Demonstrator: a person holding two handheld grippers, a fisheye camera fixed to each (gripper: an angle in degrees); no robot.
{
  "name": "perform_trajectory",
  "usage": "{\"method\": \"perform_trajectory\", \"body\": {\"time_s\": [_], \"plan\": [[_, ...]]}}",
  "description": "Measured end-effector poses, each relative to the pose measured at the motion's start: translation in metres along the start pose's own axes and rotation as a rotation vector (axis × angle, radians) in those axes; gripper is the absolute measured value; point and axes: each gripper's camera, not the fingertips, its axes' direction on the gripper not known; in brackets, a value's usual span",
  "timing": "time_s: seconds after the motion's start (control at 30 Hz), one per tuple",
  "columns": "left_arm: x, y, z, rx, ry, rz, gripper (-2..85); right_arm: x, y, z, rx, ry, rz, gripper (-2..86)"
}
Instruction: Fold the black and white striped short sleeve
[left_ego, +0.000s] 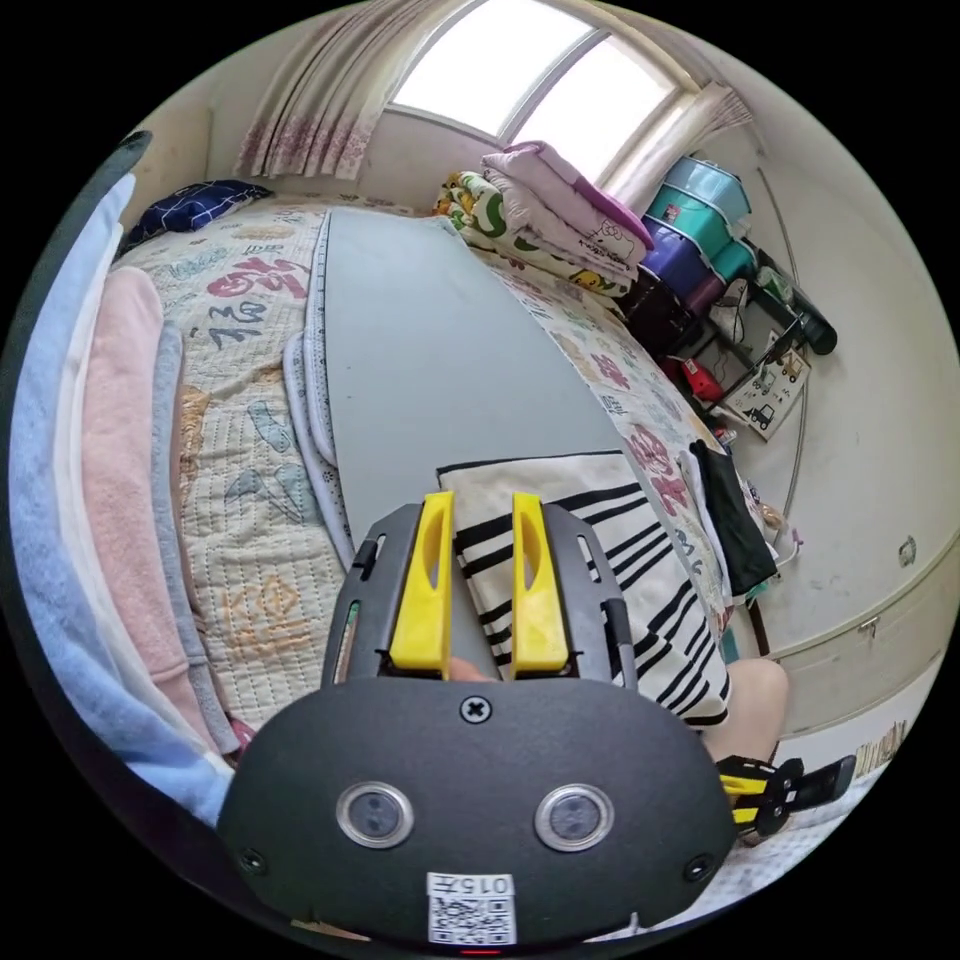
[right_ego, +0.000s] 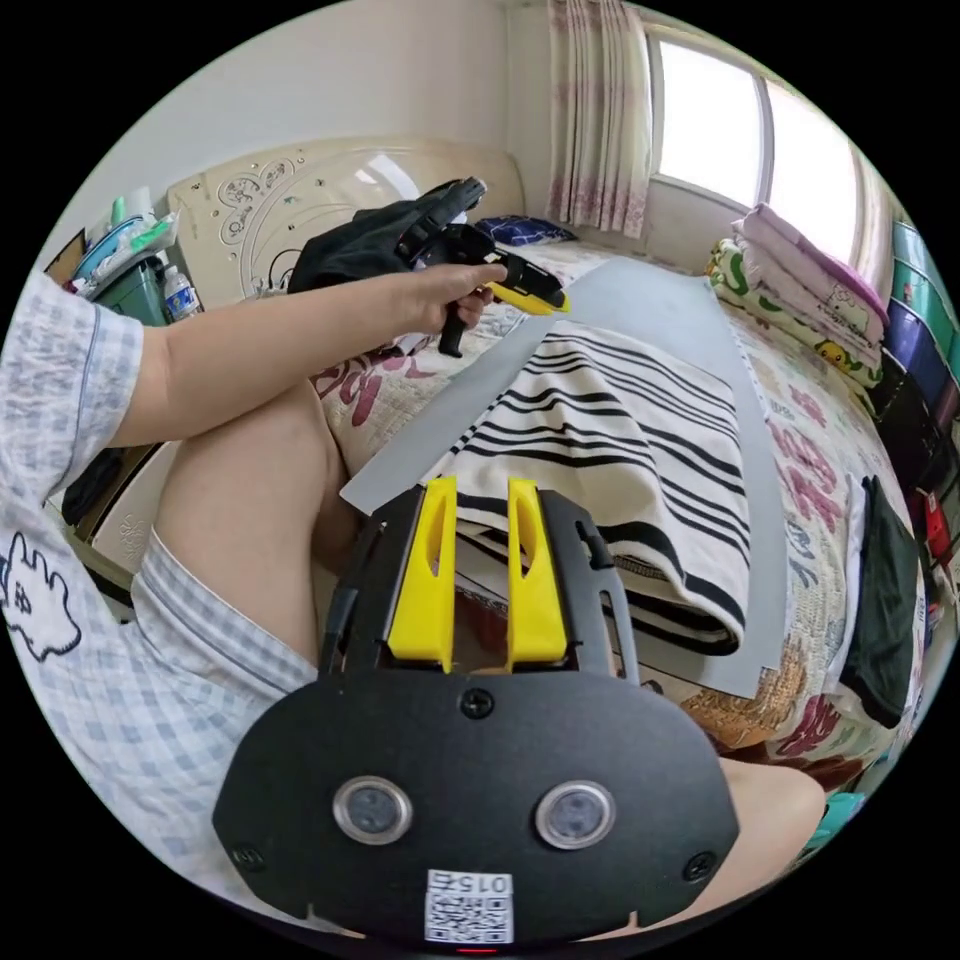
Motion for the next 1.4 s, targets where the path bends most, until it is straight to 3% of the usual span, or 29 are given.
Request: {"method": "perform_trajectory", "body": {"time_s": [0.17, 0.33, 0.63, 0.87, 1.17, 1.4], "plan": [[-0.007, -0.005, 0.028, -0.069, 0.015, -0.017, 7.1, 0.000, 0.003, 0.068, -0.139, 0.030, -0.002, 10.2], [-0.014, -0.007, 0.037, -0.096, 0.015, -0.034, 4.5, 0.006, 0.001, 0.071, -0.114, 0.010, 0.041, 0.4], [-0.015, -0.004, 0.025, -0.067, -0.117, -0.003, -0.1, -0.007, -0.019, 0.100, -0.171, 0.022, -0.003, 1.3], [-0.010, 0.000, 0.022, -0.062, -0.003, 0.004, 7.3, 0.011, -0.049, 0.076, -0.166, -0.152, 0.001, 5.1], [-0.012, 0.004, 0.029, -0.068, -0.088, -0.042, 2.4, -0.004, -0.109, 0.077, -0.222, -0.119, -0.022, 6.0], [-0.031, 0.011, 0.008, -0.029, 0.063, -0.148, 5.7, 0.036, -0.156, 0.021, -0.116, -0.274, 0.113, 5.6]]}}
